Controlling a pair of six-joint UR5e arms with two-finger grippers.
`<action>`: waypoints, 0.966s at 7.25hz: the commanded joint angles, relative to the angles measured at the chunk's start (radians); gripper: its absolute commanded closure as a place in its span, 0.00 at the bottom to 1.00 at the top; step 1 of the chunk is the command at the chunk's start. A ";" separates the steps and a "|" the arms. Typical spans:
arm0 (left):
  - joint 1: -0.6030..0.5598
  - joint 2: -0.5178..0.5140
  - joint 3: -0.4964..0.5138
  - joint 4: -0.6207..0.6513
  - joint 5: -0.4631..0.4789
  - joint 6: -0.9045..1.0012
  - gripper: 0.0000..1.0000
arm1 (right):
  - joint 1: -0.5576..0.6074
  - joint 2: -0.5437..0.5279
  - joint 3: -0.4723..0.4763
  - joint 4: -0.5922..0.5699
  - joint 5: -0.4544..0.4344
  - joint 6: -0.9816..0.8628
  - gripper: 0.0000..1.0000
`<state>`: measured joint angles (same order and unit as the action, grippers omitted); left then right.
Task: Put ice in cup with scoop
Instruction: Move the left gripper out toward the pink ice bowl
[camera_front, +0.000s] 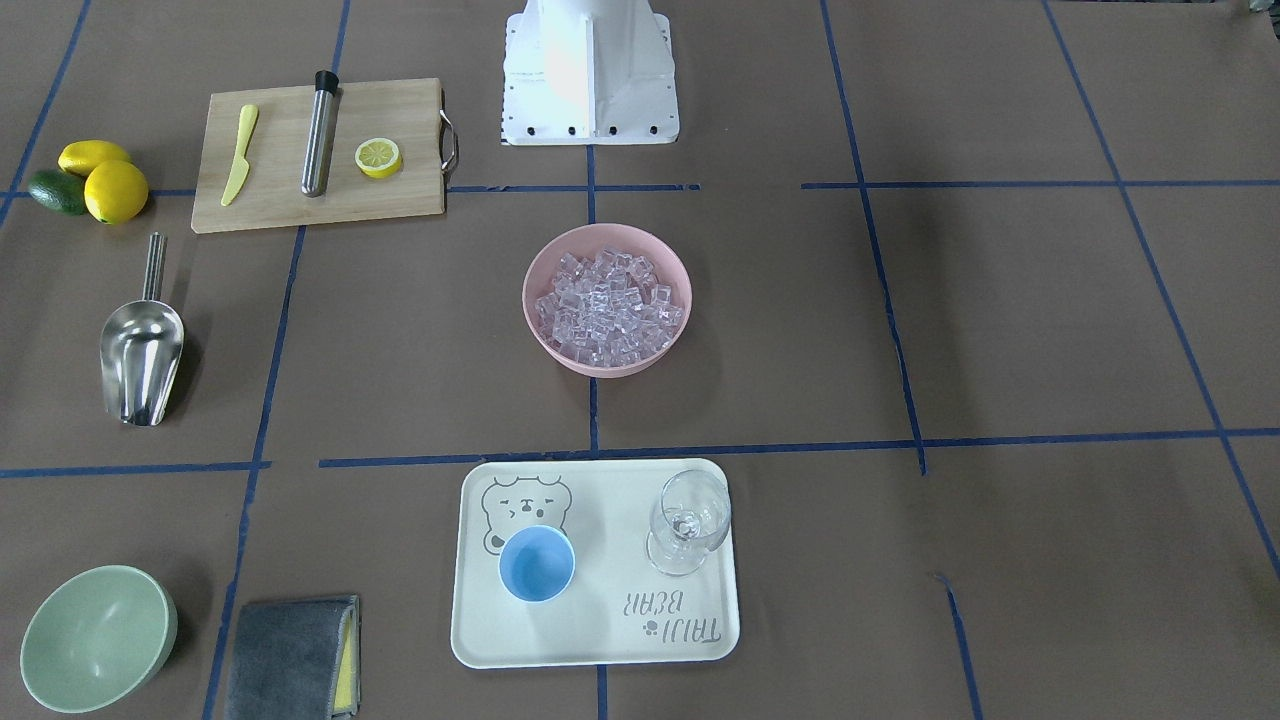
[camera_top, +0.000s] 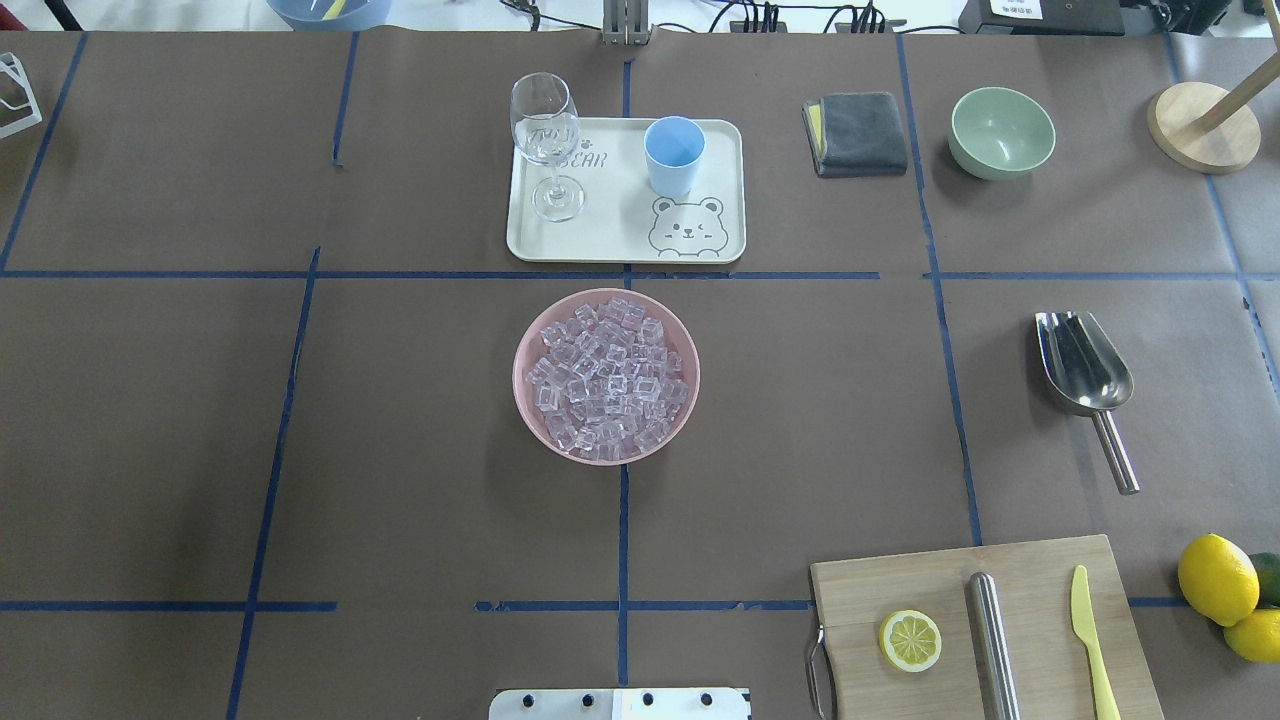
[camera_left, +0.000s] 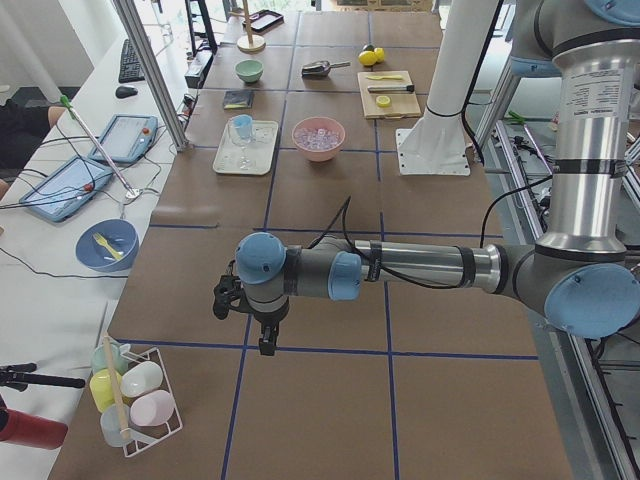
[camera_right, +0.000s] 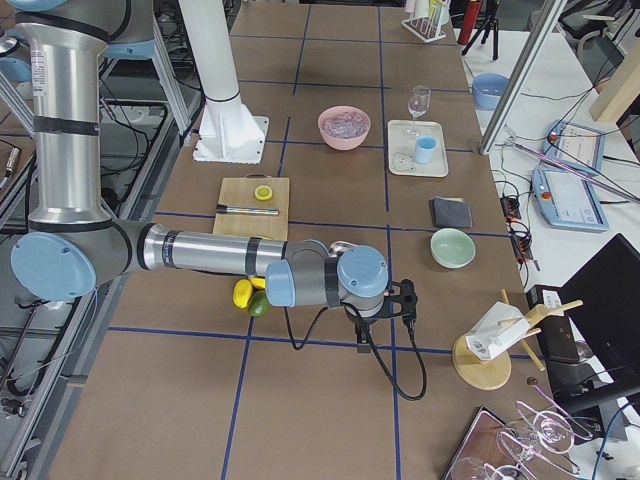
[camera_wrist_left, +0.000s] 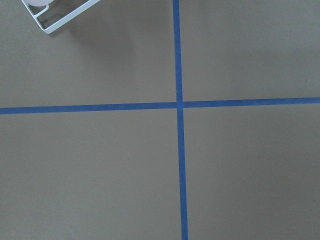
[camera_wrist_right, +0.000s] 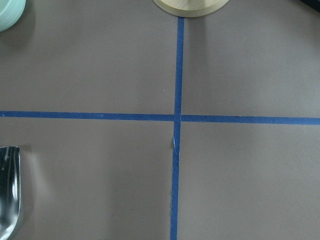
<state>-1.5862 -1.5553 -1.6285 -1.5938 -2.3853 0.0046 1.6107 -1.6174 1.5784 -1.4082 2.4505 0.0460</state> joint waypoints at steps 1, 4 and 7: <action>0.000 -0.003 -0.001 0.000 0.000 0.002 0.00 | 0.000 0.001 0.000 0.003 -0.001 0.000 0.00; 0.005 -0.011 -0.004 -0.174 -0.002 -0.002 0.00 | 0.000 0.007 0.017 0.000 0.002 0.002 0.00; 0.088 -0.017 -0.004 -0.390 0.000 -0.002 0.00 | -0.018 0.011 0.057 0.008 0.005 0.012 0.00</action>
<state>-1.5500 -1.5706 -1.6314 -1.8901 -2.3855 0.0042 1.6006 -1.6065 1.6139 -1.4001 2.4519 0.0508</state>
